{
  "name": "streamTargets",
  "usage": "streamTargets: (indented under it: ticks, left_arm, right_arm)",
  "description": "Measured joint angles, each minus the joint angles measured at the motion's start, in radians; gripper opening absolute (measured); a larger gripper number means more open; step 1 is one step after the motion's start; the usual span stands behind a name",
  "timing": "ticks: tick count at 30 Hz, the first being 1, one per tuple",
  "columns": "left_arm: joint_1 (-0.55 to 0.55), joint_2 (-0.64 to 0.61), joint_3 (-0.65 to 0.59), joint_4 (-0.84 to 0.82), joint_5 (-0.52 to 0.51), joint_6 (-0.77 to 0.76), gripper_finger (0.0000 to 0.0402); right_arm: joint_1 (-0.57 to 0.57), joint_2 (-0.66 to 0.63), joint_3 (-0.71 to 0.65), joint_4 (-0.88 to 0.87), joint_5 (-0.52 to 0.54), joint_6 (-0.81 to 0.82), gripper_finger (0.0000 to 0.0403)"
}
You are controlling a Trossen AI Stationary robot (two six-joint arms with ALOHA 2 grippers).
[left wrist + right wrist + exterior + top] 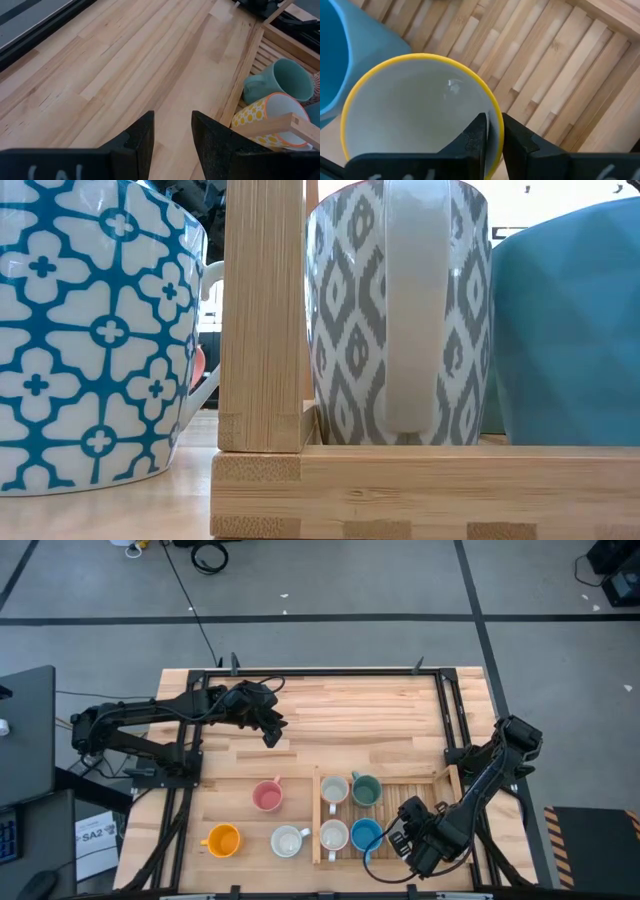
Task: Place coffee mugs
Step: Put the yellow patterned mug on the shelf
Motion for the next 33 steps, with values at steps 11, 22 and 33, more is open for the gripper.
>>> streamTargets:
  ticks: [11,22,33]
  left_arm:
    - [0.000,0.000,0.000,0.000,0.000,0.000,0.0137]
    - [0.000,0.000,0.000,0.000,0.000,0.000,0.0137]
    - [0.000,0.000,0.000,0.000,0.000,0.000,0.0137]
  right_arm:
    - [0.000,0.000,0.000,0.004,0.000,0.000,0.0103]
    - [0.000,0.000,0.000,0.006,0.000,0.000,0.0180]
    - [0.000,0.000,0.000,0.006,-0.001,0.000,0.0201]
